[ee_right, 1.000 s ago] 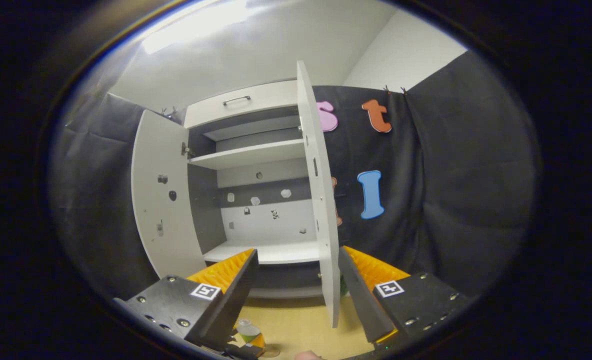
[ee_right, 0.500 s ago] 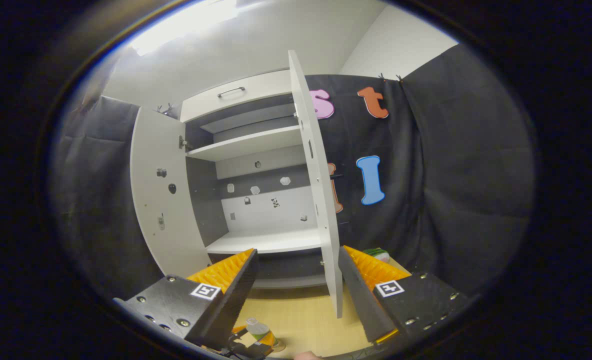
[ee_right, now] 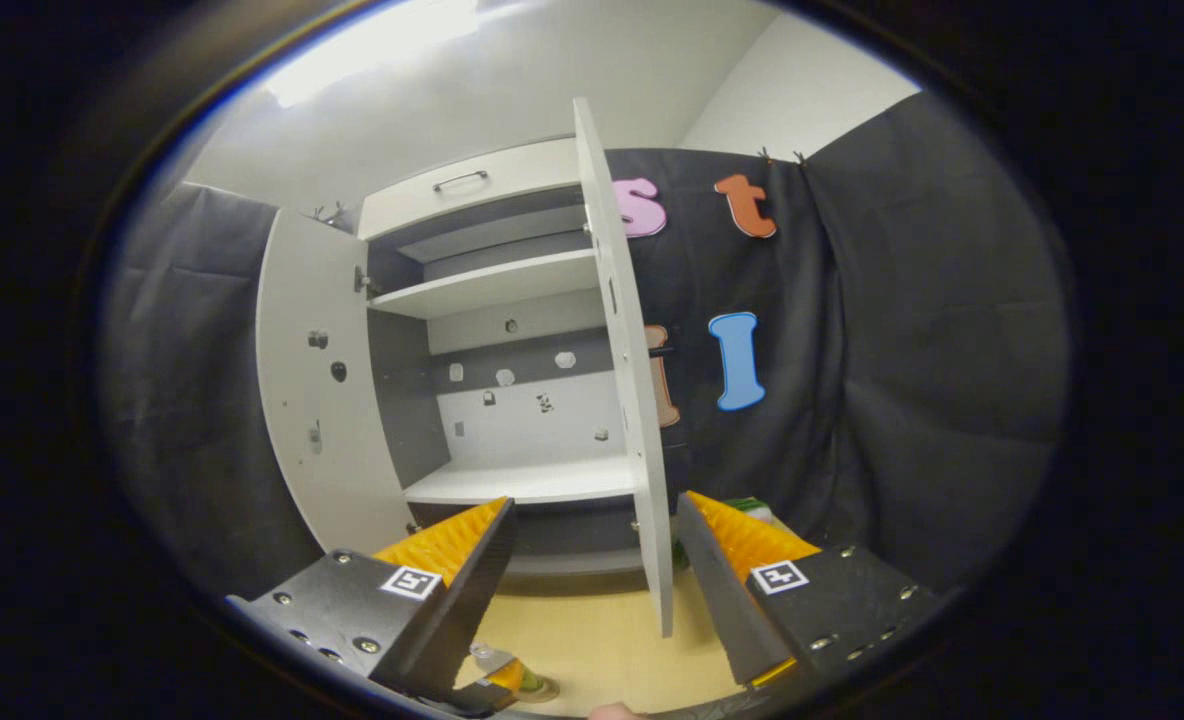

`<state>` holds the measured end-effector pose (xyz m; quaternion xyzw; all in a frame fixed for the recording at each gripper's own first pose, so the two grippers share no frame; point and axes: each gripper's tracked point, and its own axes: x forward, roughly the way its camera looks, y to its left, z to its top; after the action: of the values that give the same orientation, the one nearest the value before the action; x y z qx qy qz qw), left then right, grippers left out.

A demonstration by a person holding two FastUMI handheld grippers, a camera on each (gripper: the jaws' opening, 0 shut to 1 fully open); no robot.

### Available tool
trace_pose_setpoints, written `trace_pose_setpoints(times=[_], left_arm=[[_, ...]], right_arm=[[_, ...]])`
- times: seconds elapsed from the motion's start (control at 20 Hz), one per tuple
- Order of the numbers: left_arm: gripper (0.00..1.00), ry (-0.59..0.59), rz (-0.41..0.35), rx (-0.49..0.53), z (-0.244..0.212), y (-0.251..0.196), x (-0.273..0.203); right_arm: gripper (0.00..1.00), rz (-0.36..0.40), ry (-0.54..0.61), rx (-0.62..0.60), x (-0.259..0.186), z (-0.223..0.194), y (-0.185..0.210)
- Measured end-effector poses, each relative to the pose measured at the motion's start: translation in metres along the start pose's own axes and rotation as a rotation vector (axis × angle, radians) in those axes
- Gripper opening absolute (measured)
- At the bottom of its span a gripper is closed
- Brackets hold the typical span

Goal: Grasp the bottle in the cabinet with the left hand and place it on the coaster, then close the right door with the right hand and the left door with the left hand.

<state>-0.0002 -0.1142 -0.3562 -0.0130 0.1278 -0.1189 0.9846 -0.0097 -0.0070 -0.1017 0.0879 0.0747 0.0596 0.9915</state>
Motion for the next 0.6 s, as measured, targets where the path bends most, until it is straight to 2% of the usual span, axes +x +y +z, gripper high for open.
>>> trace_pose_setpoints(times=[0.15,0.3,0.45,0.6], left_arm=[[0.86,-0.024,0.016,-0.002,0.038,0.005,-0.013],[0.92,-0.102,0.043,-0.038,0.091,0.012,-0.032],[0.95,-0.136,0.082,-0.048,0.134,0.025,-0.052],[0.96,-0.18,0.124,-0.018,0.178,0.038,-0.077]], right_arm=[[0.94,-0.001,-0.019,0.01,-0.003,0.003,-0.009],[0.97,0.006,-0.04,0.028,0.0,0.009,-0.018],[0.94,-0.014,-0.057,-0.03,0.004,0.016,-0.041],[0.97,-0.052,-0.055,-0.096,0.012,0.023,-0.076]])
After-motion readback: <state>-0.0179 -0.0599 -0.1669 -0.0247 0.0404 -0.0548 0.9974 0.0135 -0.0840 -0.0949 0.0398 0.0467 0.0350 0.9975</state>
